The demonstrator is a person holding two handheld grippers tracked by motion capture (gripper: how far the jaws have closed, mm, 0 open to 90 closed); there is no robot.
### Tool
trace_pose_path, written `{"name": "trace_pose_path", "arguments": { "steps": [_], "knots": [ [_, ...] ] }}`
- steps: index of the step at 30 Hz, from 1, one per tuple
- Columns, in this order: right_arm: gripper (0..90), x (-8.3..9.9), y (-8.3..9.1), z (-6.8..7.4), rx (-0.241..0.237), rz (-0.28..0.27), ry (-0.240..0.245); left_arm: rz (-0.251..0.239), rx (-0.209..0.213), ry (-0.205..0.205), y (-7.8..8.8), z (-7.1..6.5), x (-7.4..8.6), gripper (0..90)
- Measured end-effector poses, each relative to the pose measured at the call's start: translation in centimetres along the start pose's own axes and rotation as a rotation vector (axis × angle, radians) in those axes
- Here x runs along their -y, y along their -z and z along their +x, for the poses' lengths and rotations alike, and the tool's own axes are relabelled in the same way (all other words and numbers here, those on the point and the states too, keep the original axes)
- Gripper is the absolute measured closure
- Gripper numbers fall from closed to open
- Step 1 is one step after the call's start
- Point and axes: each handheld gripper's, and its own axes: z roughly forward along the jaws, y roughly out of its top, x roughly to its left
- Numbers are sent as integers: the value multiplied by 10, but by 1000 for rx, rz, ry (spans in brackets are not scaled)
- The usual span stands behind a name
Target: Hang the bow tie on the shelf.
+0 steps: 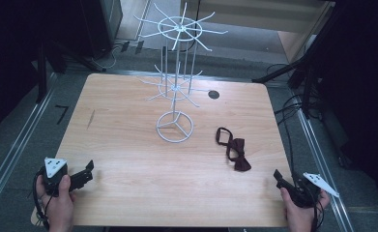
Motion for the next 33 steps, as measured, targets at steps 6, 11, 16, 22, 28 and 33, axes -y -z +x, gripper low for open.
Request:
{"name": "trace_pose_path", "arguments": {
  "steps": [6,11,16,22,28,33],
  "knots": [
    [248,-2,1,5,3,16,39,6,0,8,-1,1,0,90],
    [209,-15,0,14,-38,37,31,3,2,11,0,1,0,90],
    [169,-26,-7,32,-65,79,72,-9,14,21,1,2,0,90],
    [149,-38,-22,59,-110,130,92,-4,15,19,1,2,0,90],
    [150,-51,-35,85,-131,164,111,-1,18,21,0,2,0,90],
    [152,-60,-45,103,-129,196,120,2,21,24,1,3,0,90]
  ]
}}
